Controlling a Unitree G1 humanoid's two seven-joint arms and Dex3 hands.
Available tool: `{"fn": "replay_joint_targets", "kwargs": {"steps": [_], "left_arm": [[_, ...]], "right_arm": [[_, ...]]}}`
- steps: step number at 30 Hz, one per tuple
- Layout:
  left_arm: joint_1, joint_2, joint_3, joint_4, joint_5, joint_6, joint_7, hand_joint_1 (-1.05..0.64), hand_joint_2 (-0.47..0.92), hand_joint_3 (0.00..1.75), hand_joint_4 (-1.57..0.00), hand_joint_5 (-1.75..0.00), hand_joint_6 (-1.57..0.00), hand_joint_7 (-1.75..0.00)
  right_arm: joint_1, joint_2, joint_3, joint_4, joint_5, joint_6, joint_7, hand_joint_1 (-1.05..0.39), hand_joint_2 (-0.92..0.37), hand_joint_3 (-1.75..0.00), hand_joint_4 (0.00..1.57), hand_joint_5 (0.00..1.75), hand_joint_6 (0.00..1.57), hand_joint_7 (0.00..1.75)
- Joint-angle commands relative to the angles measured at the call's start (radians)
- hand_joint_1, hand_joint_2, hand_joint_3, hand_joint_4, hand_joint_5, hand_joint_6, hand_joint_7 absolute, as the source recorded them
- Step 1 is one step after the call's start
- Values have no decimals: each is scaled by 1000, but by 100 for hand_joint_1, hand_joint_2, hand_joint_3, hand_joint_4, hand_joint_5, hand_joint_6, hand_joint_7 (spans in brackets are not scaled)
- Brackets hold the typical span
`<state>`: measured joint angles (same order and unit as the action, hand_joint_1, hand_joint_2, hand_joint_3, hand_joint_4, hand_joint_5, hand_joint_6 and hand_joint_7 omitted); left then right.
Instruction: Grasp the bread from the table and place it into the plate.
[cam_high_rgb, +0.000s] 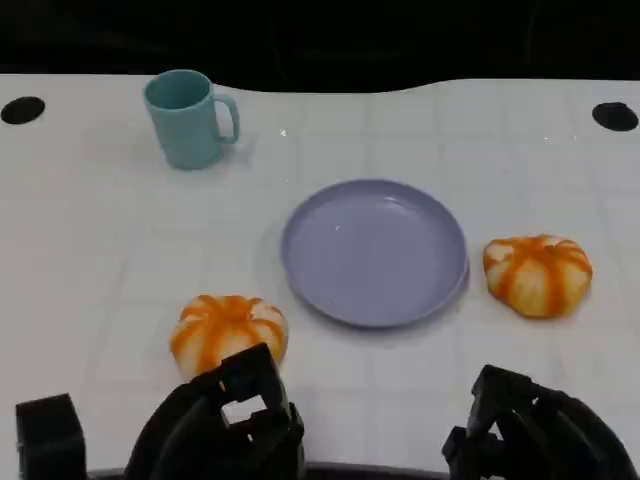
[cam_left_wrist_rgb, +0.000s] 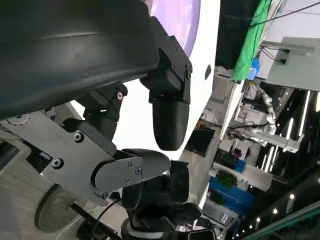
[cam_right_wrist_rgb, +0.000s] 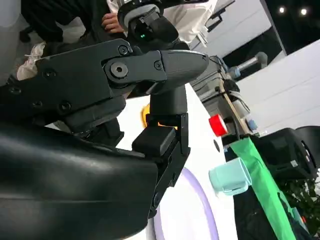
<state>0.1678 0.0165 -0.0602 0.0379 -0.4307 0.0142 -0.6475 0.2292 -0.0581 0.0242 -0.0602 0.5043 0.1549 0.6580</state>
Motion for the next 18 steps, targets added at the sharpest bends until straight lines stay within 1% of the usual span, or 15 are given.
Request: {"fn": "replay_joint_targets", "kwargs": {"steps": [1,7,9,12,13,14,15,17,18], "left_arm": [[2,14,15,-1,-13,9,-5,-38,47,82,-77,-175,-56,-175],[-2,15,28,2,-27,19,-7,-38,46,82,-78,-175,-56,-175],[-1,16,31,1,-24,2,-12,-37,47,80,-76,-175,-54,-175],[0,22,32,-12,-10,-21,-4,-39,60,60,-70,-175,-47,-175],[1,25,33,-22,-5,-20,7,-41,69,44,-64,-175,-42,-175],[1,27,34,-36,11,-27,26,-42,74,35,-61,-175,-38,-175],[-3,28,35,-47,30,-43,40,-45,81,24,-53,-175,-35,-169],[-11,36,34,-64,67,-76,57,-48,89,12,-41,-175,-34,-153],[-15,45,31,-75,97,-96,68,-51,91,11,-38,-166,-35,-136]], "right_arm": [[11,-4,-1,-12,3,-12,2,-74,-92,-22,84,164,76,136],[11,0,3,-14,3,-6,-2,-74,-92,-22,85,164,76,135],[12,2,4,-15,5,-3,-3,-73,-92,-22,85,163,76,135],[12,2,6,-16,2,-7,-3,-73,-92,-22,85,162,76,135],[12,2,7,-16,-2,-11,-3,-73,-92,-22,85,162,76,135],[12,2,8,-16,-7,-17,-3,-73,-92,-23,85,162,76,136],[11,2,8,-14,-9,-20,-3,-73,-92,-24,84,163,76,136],[9,4,7,-16,-6,-12,-9,-73,-92,-24,84,163,76,137],[9,5,7,-16,-3,-10,-10,-73,-92,-24,84,163,76,137]]}}
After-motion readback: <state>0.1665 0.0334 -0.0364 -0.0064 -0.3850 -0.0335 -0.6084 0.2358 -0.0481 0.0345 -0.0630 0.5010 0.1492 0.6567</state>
